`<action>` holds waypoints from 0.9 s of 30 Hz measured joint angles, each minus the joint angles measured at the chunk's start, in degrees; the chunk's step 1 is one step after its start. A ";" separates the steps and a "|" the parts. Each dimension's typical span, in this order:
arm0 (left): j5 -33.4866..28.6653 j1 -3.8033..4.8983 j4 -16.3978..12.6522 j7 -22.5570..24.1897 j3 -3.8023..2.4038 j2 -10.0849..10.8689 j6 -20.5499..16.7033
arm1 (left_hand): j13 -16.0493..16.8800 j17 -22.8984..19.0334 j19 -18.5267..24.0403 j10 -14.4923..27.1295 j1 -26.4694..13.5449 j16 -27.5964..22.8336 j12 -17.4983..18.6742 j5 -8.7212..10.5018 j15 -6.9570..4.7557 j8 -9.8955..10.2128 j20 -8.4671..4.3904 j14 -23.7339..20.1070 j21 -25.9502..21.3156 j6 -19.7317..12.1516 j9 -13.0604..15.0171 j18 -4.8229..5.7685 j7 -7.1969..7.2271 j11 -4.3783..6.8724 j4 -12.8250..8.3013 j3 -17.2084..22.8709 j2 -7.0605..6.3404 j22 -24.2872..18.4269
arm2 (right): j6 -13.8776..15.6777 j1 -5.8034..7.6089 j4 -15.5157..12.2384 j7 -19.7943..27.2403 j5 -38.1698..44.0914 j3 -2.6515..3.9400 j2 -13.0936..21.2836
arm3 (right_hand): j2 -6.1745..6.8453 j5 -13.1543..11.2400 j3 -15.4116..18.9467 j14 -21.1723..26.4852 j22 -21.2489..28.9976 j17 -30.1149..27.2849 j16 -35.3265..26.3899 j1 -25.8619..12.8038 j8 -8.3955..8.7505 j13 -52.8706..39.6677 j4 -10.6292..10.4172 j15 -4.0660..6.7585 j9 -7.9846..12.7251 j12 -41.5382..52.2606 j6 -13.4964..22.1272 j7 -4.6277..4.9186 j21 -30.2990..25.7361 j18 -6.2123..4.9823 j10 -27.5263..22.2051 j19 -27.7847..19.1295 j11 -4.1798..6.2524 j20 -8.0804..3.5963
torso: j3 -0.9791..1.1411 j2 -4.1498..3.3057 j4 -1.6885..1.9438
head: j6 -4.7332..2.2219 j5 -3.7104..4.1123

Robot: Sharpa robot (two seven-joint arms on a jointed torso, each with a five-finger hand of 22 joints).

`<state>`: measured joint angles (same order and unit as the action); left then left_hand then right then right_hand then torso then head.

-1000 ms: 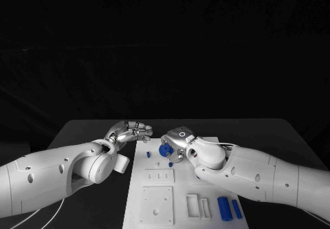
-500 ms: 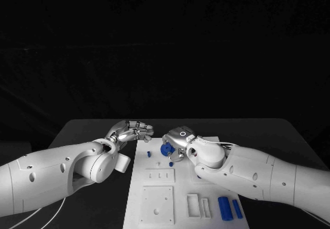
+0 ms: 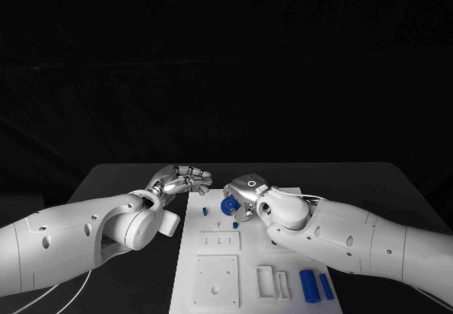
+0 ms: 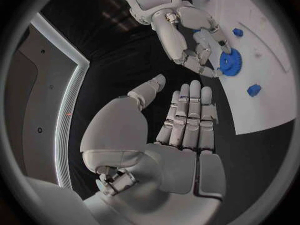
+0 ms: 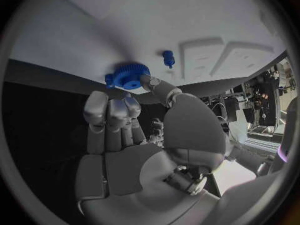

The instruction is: Assemble the parts on the task board

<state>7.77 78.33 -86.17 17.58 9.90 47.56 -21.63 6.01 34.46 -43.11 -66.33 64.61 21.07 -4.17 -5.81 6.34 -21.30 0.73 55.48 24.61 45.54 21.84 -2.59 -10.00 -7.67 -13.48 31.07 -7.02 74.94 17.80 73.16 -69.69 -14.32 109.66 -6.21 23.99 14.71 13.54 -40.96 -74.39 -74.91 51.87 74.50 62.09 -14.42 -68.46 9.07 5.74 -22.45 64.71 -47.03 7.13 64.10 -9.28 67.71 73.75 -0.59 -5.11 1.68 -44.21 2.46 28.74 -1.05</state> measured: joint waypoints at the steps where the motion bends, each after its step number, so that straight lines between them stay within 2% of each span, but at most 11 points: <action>1: 0.00 0.00 0.00 0.00 0.00 0.00 0.00 | 0.00 0.00 0.00 0.00 0.00 0.00 0.00 0.00 0.00 0.00 0.00 0.00 0.00 0.00 0.00 0.00 0.00 0.00 0.00 0.00 0.00 0.00 | -0.04 0.00 0.01 0.01 -0.09 0.00 -0.01 | 0.00 0.00 0.00 0.00 0.00 0.04 0.00 0.00 0.00 0.05 0.00 0.00 0.01 -0.19 0.24 -0.07 0.00 -0.01 -0.06 0.00 0.06 0.00 | 0.00 0.00 0.00 | 0.01 -0.01; 8: 0.00 0.00 0.01 -0.01 0.00 0.00 0.00 | 0.00 0.06 0.00 0.00 -0.17 -0.22 0.00 0.00 0.00 0.00 0.00 0.00 0.00 0.00 0.01 0.00 0.00 0.00 0.00 0.00 -0.17 -0.01 | -0.54 0.00 0.02 0.06 -0.87 0.00 0.07 | 0.20 0.00 0.00 0.00 0.00 0.15 0.00 0.20 0.00 0.20 0.00 0.00 0.01 -0.20 1.06 -0.24 0.00 -0.06 -0.06 -0.12 0.06 -0.09 | -0.01 0.00 0.02 | 0.04 -0.02; 16: 0.00 0.00 0.01 -0.02 0.00 0.04 0.00 | 0.00 0.05 0.00 0.00 -0.23 -0.22 0.00 0.00 0.00 0.00 0.00 0.00 0.00 -0.09 0.04 0.01 -0.09 0.00 0.00 0.00 -0.23 -0.01 | -1.30 0.01 0.04 0.16 -1.89 0.00 0.48 | 0.23 2.51 0.32 0.00 0.00 0.40 -0.23 0.23 0.00 0.28 0.01 -0.01 -0.34 -0.44 1.12 -0.19 0.00 -0.06 -0.05 -0.29 0.07 -0.12 | -0.01 0.01 0.02 | 0.04 -0.10; 21: 0.00 0.00 0.01 -0.03 0.00 0.07 0.00 | 0.00 0.05 0.00 0.00 -0.23 -0.22 0.00 0.00 0.00 0.00 0.00 0.00 0.00 -0.21 0.04 0.01 -0.21 0.00 0.00 0.00 -0.23 -0.01 | -1.95 0.05 -0.14 0.37 -2.88 0.01 1.01 | -0.15 4.48 0.35 0.00 0.00 0.61 -0.23 0.61 -0.67 0.28 0.04 -0.01 -0.67 -0.44 1.12 -0.19 0.00 -0.09 -0.05 -0.30 0.07 -0.11 | -0.02 0.02 0.02 | 0.05 -0.10; 27: 0.00 0.00 0.01 -0.03 0.00 0.14 0.00 | 0.00 0.11 0.00 0.00 -0.23 -0.22 0.00 0.00 0.00 0.00 0.00 0.00 0.00 -0.21 0.04 0.01 -0.21 0.00 0.00 0.00 -0.23 -0.02 | -2.11 0.14 -0.25 0.62 -3.76 0.09 1.57 | -0.40 4.89 0.48 0.00 -0.03 0.67 -0.23 0.36 -0.70 0.24 0.18 -0.01 -0.73 -0.44 1.12 -0.18 0.00 -0.14 -0.05 -0.29 0.07 -0.11 | -0.01 0.02 0.00 | 0.05 -0.10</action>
<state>7.77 78.33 -86.16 17.55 9.90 47.70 -21.63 6.01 34.57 -43.11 -66.33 64.38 20.85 -4.17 -5.81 6.35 -21.30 0.73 55.48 24.61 45.33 21.87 -2.58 -10.21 -7.67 -13.48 31.07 -7.24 74.92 15.69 73.30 -69.93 -13.70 105.89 -6.12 25.56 14.31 18.43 -40.48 -74.39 -74.94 52.53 74.27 62.45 -15.12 -68.22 9.25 5.73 -23.18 64.27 -45.91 6.96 64.10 -9.42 67.66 73.46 -0.51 -5.22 1.67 -44.19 2.46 28.79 -1.16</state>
